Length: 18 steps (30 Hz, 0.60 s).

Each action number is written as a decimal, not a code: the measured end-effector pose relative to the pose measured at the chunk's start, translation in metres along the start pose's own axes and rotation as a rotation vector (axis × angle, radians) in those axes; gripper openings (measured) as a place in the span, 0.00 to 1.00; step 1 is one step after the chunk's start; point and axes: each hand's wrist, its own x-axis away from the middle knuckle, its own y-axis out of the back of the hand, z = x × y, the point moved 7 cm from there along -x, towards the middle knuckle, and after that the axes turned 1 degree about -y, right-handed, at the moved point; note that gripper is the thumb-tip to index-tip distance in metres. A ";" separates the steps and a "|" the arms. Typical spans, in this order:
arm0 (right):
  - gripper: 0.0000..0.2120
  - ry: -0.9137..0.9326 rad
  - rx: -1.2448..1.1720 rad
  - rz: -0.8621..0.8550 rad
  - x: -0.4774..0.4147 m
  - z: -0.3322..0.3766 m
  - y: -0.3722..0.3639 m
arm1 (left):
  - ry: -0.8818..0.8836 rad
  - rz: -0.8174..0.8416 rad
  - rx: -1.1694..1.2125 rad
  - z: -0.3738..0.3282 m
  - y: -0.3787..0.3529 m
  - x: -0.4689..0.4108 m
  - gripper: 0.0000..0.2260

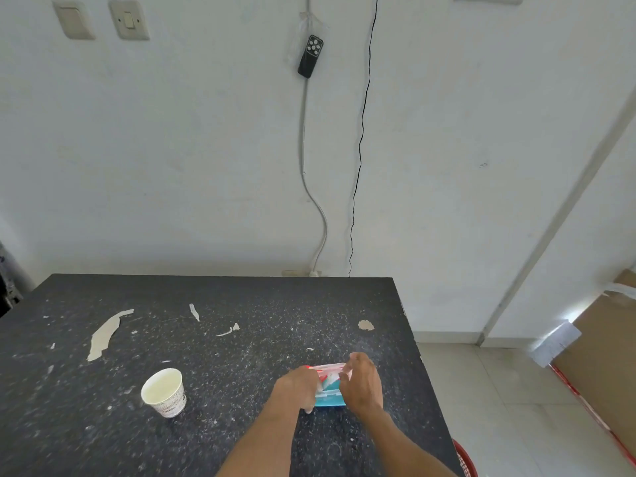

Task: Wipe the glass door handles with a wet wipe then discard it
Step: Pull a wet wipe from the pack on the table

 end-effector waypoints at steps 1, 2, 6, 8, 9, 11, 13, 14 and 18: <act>0.09 -0.015 -0.026 -0.016 0.000 -0.001 0.004 | 0.002 -0.001 -0.009 -0.002 0.000 0.001 0.25; 0.08 -0.043 -0.066 -0.038 -0.001 -0.003 0.008 | 0.002 -0.003 -0.019 -0.005 0.000 0.001 0.24; 0.03 -0.230 -0.312 -0.236 0.002 -0.017 0.035 | 0.017 -0.003 -0.040 -0.013 -0.001 0.004 0.23; 0.03 -0.313 -0.457 -0.397 0.007 -0.026 0.054 | 0.032 -0.024 -0.023 -0.013 -0.002 0.005 0.22; 0.03 -0.350 -0.524 -0.470 0.008 -0.029 0.063 | 0.041 -0.037 -0.012 -0.013 -0.002 0.006 0.22; 0.03 -0.371 -0.580 -0.523 0.008 -0.030 0.075 | 0.039 -0.055 -0.006 -0.013 -0.004 0.010 0.22; 0.04 -0.336 -0.572 -0.510 0.004 -0.027 0.078 | 0.024 -0.063 -0.001 -0.014 -0.005 0.013 0.23; 0.03 -0.321 -0.575 -0.519 0.004 -0.026 0.079 | 0.020 -0.060 -0.004 -0.014 -0.005 0.014 0.23; 0.04 -0.304 -0.653 -0.636 0.004 -0.017 0.096 | 0.023 -0.053 -0.004 -0.017 -0.007 0.016 0.22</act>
